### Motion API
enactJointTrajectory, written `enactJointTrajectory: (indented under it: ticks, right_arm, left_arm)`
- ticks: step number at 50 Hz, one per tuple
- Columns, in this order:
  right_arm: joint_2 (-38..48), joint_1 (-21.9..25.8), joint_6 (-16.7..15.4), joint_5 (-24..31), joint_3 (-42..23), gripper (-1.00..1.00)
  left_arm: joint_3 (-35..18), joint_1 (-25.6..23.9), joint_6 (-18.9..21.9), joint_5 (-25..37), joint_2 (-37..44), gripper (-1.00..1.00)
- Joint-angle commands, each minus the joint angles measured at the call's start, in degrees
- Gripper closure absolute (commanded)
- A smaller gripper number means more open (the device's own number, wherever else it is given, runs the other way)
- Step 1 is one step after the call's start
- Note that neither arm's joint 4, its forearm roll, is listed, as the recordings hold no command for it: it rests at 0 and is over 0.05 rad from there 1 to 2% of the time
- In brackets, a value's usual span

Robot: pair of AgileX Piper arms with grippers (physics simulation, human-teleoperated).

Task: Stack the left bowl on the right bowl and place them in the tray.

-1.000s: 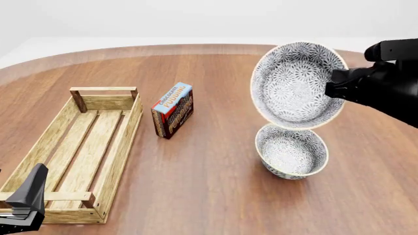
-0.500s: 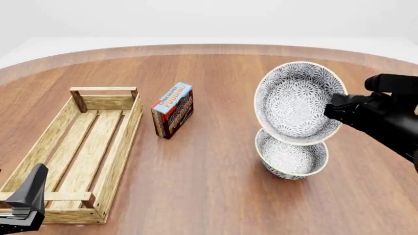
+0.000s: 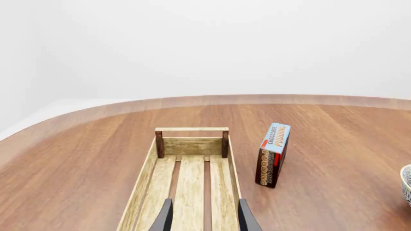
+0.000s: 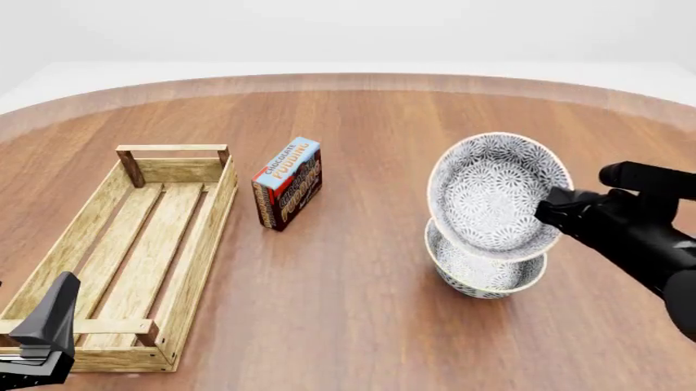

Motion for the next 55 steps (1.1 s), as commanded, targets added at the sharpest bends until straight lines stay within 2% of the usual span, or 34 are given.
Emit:
enactJointTrajectory:
  ticks: [1, 35, 45, 55]
  right_arm:
    - [2.6, -0.5, 1.4, -3.8, 1.6, 1.00]
    - [9.3, -0.2, 4.3, -12.0, 5.7, 1.00]
    - [11.6, -1.2, 4.4, -13.3, 5.9, 1.00]
    - [15.0, -2.0, 2.8, -13.5, 4.8, 1.00]
  left_arm:
    - [0.0, 0.0, 0.0, 0.0, 0.0, -1.00]
    - [0.0, 0.0, 0.0, 0.0, 0.0, -1.00]
    - [0.0, 0.0, 0.0, 0.0, 0.0, -1.00]
    - [0.0, 0.0, 0.0, 0.0, 0.0, -1.00]
